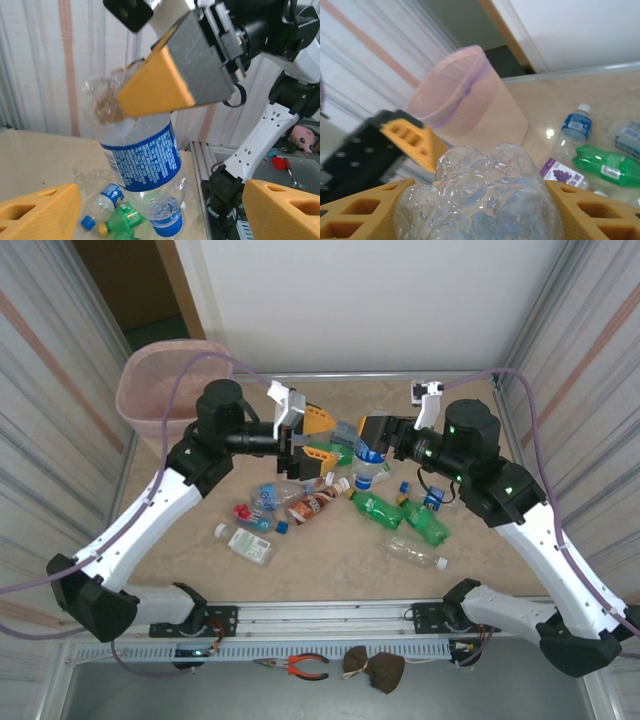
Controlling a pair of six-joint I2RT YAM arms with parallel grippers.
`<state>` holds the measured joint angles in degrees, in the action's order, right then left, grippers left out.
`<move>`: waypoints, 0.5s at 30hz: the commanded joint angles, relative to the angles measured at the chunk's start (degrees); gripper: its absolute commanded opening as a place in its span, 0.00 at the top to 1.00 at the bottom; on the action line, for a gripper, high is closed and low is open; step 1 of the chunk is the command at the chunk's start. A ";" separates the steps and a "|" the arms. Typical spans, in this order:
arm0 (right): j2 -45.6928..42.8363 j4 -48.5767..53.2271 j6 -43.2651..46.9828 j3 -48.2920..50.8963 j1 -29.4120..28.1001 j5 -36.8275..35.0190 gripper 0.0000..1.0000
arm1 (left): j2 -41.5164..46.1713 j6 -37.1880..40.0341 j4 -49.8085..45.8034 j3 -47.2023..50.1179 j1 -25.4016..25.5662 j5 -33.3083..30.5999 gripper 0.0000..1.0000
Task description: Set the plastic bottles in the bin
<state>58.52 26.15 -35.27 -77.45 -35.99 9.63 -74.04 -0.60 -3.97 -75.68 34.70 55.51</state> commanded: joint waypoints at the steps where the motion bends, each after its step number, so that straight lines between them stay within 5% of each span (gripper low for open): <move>1: -1.02 -4.68 2.82 -0.56 -0.48 3.88 0.39 | -1.91 -1.46 2.10 -1.61 2.16 2.17 0.15; 15: -1.31 -6.23 4.54 -1.82 -3.72 4.07 0.38 | -8.74 -5.39 6.13 -5.96 8.19 0.34 0.22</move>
<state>58.04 22.02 -32.47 -77.47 -39.07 13.28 -82.35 -4.73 -0.14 -79.33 42.48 55.48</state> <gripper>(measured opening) 0.618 0.782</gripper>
